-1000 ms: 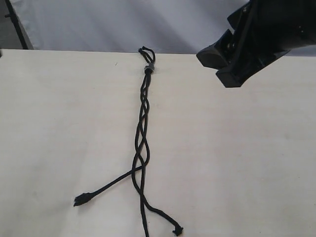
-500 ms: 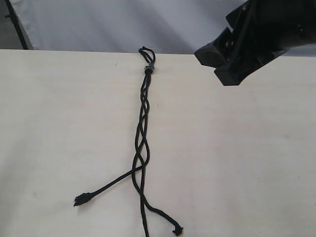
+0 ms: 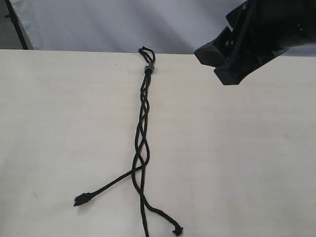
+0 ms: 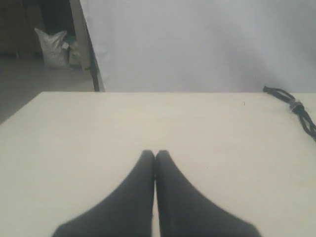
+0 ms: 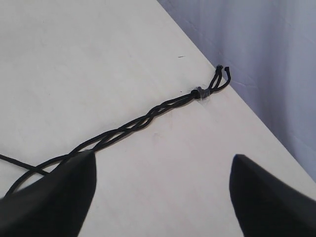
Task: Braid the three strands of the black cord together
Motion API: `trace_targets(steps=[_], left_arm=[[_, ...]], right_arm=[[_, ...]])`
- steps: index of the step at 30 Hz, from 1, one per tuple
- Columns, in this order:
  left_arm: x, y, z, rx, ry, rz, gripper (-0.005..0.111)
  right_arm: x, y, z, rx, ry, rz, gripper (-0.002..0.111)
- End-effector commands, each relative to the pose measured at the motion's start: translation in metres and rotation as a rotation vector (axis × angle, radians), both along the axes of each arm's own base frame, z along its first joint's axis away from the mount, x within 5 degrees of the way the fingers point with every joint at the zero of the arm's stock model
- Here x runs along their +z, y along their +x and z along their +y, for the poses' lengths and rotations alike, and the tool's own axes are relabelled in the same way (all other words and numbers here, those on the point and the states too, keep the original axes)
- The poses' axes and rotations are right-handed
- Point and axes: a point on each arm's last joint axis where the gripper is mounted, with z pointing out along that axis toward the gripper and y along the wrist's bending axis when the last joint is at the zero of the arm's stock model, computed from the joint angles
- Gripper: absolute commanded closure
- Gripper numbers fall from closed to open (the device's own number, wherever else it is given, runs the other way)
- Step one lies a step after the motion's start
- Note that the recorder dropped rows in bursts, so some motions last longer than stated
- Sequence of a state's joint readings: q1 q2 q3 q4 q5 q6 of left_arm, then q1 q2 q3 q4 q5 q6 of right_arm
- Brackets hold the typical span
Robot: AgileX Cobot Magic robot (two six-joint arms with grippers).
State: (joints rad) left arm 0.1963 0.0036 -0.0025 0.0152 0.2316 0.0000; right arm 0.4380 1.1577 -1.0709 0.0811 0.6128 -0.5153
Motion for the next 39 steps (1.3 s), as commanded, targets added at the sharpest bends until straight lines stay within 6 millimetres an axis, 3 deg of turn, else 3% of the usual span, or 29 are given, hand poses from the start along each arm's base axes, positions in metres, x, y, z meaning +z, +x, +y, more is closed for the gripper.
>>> trace_targets(steps=[1, 20, 22, 26, 29, 33, 35, 39], left_arm=[[-0.003, 0.000, -0.001, 0.001, -0.043, 0.013, 0.105], [-0.003, 0.000, -0.001, 0.000, -0.039, 0.013, 0.105], [-0.003, 0.000, -0.001, 0.000, -0.039, 0.013, 0.105], [-0.003, 0.000, -0.001, 0.000, -0.039, 0.015, 0.105], [-0.003, 0.000, -0.001, 0.000, -0.039, 0.015, 0.105], [-0.003, 0.000, -0.001, 0.000, -0.039, 0.015, 0.105], [-0.003, 0.000, -0.001, 0.000, -0.039, 0.015, 0.105], [-0.003, 0.000, -0.001, 0.000, -0.039, 0.015, 0.105]], right_arm=[[0.001, 0.000, -0.001, -0.009, 0.012, -0.005, 0.037], [0.002, 0.000, -0.001, -0.011, 0.019, -0.010, 0.037], [0.007, 0.001, 0.005, -0.042, 0.190, 0.008, 0.037], [-0.019, -0.010, 0.010, -0.026, 0.246, 0.195, 0.037], [-0.054, -0.017, 0.005, -0.071, 0.255, 0.239, 0.037], [-0.129, -0.038, -0.021, -0.322, 0.387, 0.187, 0.037], [-0.151, -0.052, -0.031, -0.390, 0.481, 0.156, 0.037], [-0.166, -0.078, -0.042, -0.377, 0.506, 0.122, 0.037]])
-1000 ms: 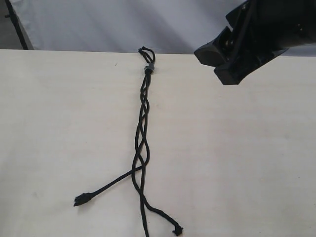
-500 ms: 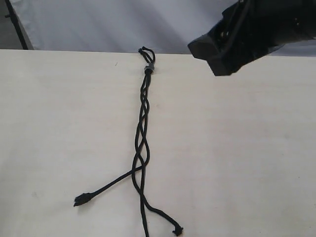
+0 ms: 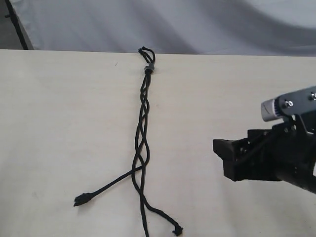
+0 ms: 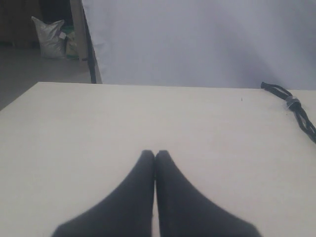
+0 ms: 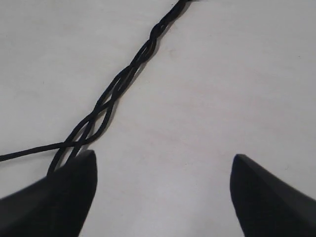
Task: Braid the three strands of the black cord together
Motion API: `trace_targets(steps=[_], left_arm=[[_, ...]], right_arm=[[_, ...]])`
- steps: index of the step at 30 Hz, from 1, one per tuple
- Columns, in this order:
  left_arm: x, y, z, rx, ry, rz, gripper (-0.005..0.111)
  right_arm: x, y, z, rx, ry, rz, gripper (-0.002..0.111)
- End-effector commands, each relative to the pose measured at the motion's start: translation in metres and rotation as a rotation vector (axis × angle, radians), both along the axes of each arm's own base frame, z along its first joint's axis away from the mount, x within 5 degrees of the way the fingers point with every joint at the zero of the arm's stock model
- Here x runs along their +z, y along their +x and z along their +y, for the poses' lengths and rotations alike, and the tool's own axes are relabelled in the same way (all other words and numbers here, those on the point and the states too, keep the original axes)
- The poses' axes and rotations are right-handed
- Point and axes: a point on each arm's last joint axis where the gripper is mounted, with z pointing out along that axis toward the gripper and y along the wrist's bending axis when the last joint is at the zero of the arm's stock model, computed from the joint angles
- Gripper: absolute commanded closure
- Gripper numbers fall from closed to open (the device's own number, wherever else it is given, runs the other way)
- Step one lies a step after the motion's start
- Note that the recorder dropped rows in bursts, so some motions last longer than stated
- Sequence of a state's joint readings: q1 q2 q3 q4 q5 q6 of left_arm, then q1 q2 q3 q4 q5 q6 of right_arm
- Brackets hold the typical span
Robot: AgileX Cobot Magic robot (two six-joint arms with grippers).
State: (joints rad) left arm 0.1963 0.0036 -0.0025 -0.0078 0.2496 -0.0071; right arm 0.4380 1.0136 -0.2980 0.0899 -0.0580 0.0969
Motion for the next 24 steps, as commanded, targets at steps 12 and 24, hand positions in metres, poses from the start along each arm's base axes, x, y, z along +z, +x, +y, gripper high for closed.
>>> trace_targets(steps=[12, 24], left_arm=[[-0.001, 0.000, 0.000, 0.001, -0.006, 0.003, 0.105], [-0.001, 0.000, 0.000, 0.001, -0.006, 0.003, 0.105]], right_arm=[[-0.009, -0.066, -0.046, -0.143, 0.123, -0.303, 0.037], [-0.002, -0.100, -0.076, -0.463, 0.115, -0.518, 0.037]])
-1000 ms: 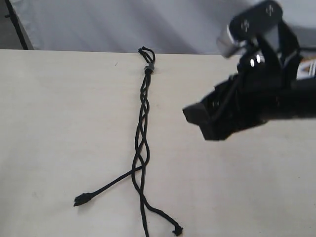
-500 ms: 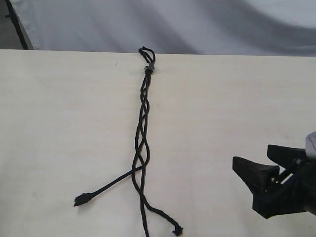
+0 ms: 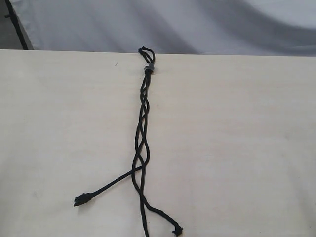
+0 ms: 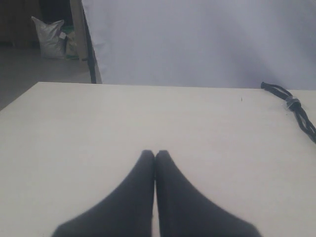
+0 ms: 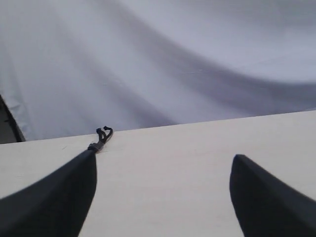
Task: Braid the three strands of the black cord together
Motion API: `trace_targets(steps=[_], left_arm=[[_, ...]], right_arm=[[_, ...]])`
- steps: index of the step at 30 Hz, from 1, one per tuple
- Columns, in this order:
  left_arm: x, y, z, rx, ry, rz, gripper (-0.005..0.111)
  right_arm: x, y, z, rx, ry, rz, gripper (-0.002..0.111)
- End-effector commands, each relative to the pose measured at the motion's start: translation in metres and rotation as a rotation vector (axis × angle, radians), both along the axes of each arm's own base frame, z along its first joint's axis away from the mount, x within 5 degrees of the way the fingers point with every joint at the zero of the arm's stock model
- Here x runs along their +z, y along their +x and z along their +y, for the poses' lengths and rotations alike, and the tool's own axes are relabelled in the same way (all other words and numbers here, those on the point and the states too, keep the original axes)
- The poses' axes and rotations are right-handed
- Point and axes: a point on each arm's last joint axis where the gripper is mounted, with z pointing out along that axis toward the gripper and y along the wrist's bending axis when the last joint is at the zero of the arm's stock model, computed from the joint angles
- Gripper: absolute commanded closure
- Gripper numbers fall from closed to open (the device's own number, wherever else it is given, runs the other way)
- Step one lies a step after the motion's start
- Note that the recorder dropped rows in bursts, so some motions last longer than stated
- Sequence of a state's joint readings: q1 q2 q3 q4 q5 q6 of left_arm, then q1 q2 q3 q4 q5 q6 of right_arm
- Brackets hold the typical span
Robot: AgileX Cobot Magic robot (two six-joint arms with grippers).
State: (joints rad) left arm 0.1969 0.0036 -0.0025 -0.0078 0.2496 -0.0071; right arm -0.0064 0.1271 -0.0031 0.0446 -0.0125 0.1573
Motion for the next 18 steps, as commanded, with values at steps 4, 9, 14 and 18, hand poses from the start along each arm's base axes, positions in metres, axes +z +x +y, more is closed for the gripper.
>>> trace_targets(steps=[4, 9, 14, 18], left_arm=[[-0.0011, -0.0002, -0.0001, 0.000, -0.006, 0.003, 0.105], [-0.0011, -0.0002, -0.0001, 0.000, -0.006, 0.003, 0.105], [-0.0011, -0.0002, -0.0001, 0.000, -0.006, 0.003, 0.105], [-0.0011, -0.0002, -0.0001, 0.000, -0.006, 0.003, 0.105]], right_arm=[[-0.0061, -0.0108, -0.0014, -0.029, -0.023, 0.018, 0.037], [-0.0099, -0.0110, -0.0013, -0.027, -0.031, 0.060, 0.037], [-0.0127, -0.0113, -0.0013, -0.026, -0.034, 0.091, 0.037], [-0.0127, -0.0113, -0.0013, -0.026, -0.034, 0.091, 0.037]])
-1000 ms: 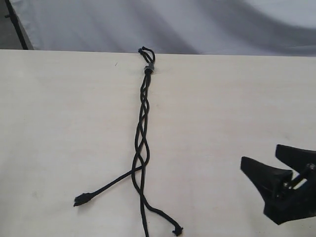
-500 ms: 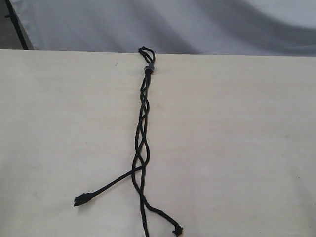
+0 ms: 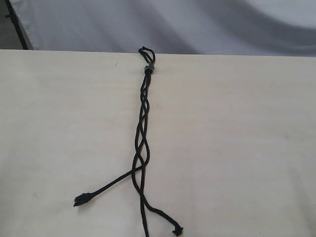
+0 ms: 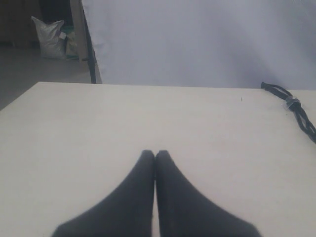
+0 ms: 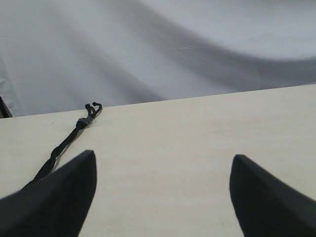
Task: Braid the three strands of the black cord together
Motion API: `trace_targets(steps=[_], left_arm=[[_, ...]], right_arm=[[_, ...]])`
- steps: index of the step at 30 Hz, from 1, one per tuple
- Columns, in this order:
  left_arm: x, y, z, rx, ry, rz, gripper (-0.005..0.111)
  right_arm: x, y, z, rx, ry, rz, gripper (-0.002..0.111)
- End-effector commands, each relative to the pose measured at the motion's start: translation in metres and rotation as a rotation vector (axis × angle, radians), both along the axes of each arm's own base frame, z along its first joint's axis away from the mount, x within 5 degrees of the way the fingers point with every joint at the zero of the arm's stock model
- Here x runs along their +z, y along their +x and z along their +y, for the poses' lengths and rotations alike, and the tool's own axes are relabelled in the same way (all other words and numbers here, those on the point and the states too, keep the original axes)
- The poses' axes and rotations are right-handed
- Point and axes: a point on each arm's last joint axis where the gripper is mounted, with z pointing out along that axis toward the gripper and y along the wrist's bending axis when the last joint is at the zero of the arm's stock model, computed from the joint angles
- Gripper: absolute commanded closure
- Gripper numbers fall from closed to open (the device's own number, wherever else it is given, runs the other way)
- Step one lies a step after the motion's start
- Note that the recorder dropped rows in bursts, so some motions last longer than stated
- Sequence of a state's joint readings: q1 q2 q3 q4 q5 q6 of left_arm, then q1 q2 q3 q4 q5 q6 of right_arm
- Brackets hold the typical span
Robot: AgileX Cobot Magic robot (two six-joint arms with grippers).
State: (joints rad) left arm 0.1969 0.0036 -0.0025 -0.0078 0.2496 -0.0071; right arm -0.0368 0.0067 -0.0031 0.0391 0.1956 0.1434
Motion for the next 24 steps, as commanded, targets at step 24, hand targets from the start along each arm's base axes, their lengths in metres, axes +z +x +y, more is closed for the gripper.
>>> trace_targets(steps=[24], left_arm=[[-0.0011, -0.0002, -0.0001, 0.000, -0.006, 0.003, 0.105]], right_arm=[[-0.0012, -0.0006, -0.0026, -0.014, -0.142, 0.008, 0.037]])
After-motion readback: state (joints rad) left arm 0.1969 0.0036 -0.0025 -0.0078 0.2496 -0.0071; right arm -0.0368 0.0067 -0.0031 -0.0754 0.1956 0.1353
